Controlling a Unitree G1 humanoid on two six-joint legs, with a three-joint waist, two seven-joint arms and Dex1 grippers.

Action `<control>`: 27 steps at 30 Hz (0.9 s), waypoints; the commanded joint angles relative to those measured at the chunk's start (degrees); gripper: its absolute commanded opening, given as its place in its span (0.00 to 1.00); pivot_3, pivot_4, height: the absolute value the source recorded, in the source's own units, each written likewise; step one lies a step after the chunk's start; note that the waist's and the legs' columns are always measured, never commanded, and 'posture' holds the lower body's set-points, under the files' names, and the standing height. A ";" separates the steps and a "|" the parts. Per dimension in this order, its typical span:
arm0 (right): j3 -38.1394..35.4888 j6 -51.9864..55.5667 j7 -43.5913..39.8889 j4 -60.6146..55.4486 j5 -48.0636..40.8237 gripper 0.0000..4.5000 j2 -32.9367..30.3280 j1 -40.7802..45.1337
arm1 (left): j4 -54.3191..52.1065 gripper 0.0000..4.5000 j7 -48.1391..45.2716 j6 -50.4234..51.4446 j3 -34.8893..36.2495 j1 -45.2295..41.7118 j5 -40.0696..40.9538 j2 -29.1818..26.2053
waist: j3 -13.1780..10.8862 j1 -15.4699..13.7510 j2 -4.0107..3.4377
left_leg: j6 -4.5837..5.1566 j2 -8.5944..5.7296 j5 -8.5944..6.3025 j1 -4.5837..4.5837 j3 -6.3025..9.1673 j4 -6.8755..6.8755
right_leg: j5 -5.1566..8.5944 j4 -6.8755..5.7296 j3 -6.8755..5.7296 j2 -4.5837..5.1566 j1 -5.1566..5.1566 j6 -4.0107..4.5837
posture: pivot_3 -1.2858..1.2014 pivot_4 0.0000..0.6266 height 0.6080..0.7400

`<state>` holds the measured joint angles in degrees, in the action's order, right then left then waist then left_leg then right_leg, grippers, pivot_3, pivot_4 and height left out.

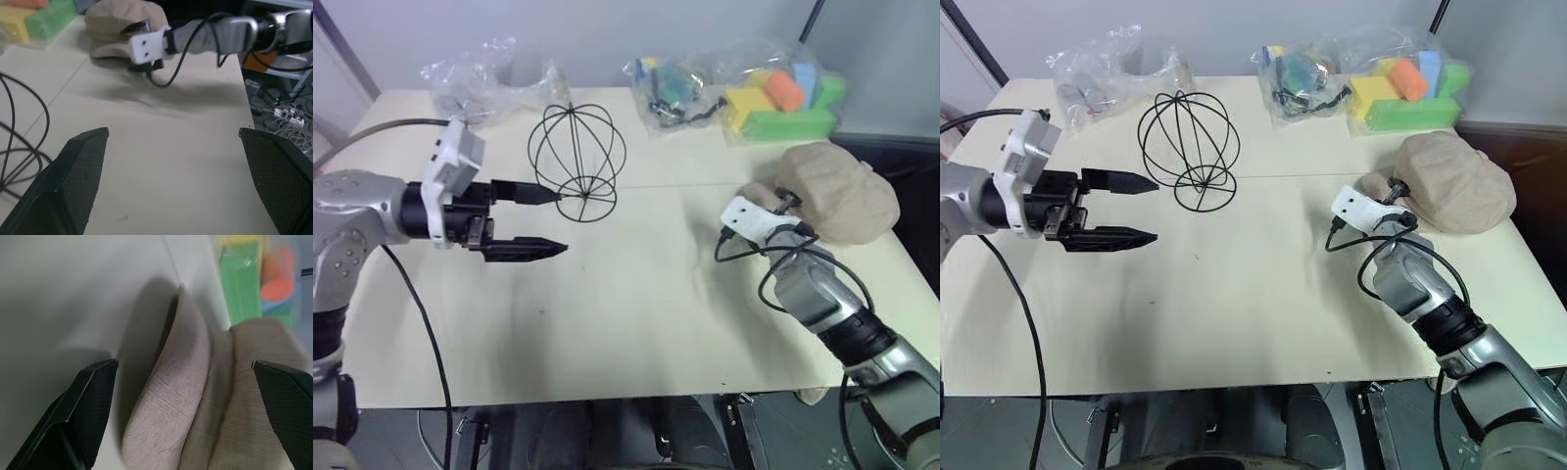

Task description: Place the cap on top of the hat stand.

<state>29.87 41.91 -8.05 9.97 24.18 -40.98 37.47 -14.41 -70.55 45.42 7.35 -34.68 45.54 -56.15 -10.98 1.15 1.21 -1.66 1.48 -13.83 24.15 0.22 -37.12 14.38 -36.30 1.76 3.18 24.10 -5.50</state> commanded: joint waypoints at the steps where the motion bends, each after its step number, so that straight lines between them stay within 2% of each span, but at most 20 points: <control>1: -0.63 -5.89 1.76 10.19 3.25 1.00 1.88 3.33 | -0.58 0.99 0.30 -0.82 0.60 -1.30 0.00 0.10 | 0.00 0.11 0.00 | 0.00 0.01 0.00 0.00 0.00 0.00 | 0.00 -0.01 0.00 -0.02 0.01 0.00 | 0.52 0.24 1.00; 10: -0.99 -19.30 2.88 36.09 6.38 1.00 7.38 11.49 | -1.43 0.99 1.48 -0.06 2.52 -0.66 1.08 -0.27 | 0.15 0.17 0.25 | -0.02 0.03 0.01 -0.18 0.07 -0.05 | -0.02 -0.03 0.01 -0.06 -0.21 0.03 | 0.52 0.24 1.00; 11: -1.19 -20.35 2.92 37.93 6.54 0.91 7.78 12.05 | -1.56 1.00 1.43 -0.29 2.64 -0.26 0.91 -0.43 | 0.15 0.16 0.25 | -0.02 0.03 0.01 -0.31 0.09 -0.05 | -0.01 0.01 0.00 -0.06 -0.37 0.04 | 0.52 0.24 1.00; 12: -1.54 -21.37 2.83 39.44 6.51 0.88 8.16 12.50 | -1.68 1.00 1.50 -0.40 2.71 0.02 0.83 -0.51 | 0.15 0.11 0.26 | -0.02 0.03 0.01 -0.46 0.09 -0.03 | 0.00 0.05 0.01 -0.06 -0.53 0.05 | 0.52 0.24 1.00; 14: -2.11 -22.74 2.69 41.51 6.58 0.71 8.86 13.20 | -1.79 1.00 1.61 -0.49 2.87 0.33 0.87 -0.60 | 0.15 0.03 0.26 | -0.02 0.03 0.01 -0.70 0.10 0.03 | 0.08 0.10 0.00 -0.06 -0.77 0.17 | 0.52 0.24 1.00; 18: -3.08 -24.71 2.23 44.15 6.41 0.23 10.39 14.01 | -1.98 1.00 2.00 -0.32 3.32 0.37 1.22 -0.84 | 0.15 0.11 0.26 | -0.02 0.03 0.01 -0.70 0.11 0.01 | 0.04 0.08 0.01 -0.06 -0.78 0.11 | 0.52 0.24 1.00; 20: -3.47 -25.14 2.14 44.72 6.76 0.03 11.02 14.15 | -2.01 1.00 2.07 -0.23 3.48 0.42 1.31 -1.02 | 0.24 0.36 0.40 | -0.02 0.03 0.01 -0.73 0.11 0.01 | 0.03 0.07 0.01 -0.06 -0.78 0.11 | 0.52 0.24 1.00; 27: -4.68 -26.65 4.61 40.23 9.03 0.01 10.22 13.02 | -2.03 1.00 3.60 0.17 4.75 1.28 1.69 -1.19 | 0.31 1.42 0.53 | -0.02 0.11 0.01 -0.76 0.19 0.11 | -0.01 0.04 0.00 -0.19 -0.76 0.03 | 0.52 0.24 1.00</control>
<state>25.45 15.77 -2.66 51.55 32.98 -30.46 51.96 -14.96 -67.50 45.75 9.51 -33.32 46.75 -56.31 -10.66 2.57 1.73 -1.68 1.60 -13.82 23.39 0.41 -36.99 14.37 -36.28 1.76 2.97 23.36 -5.48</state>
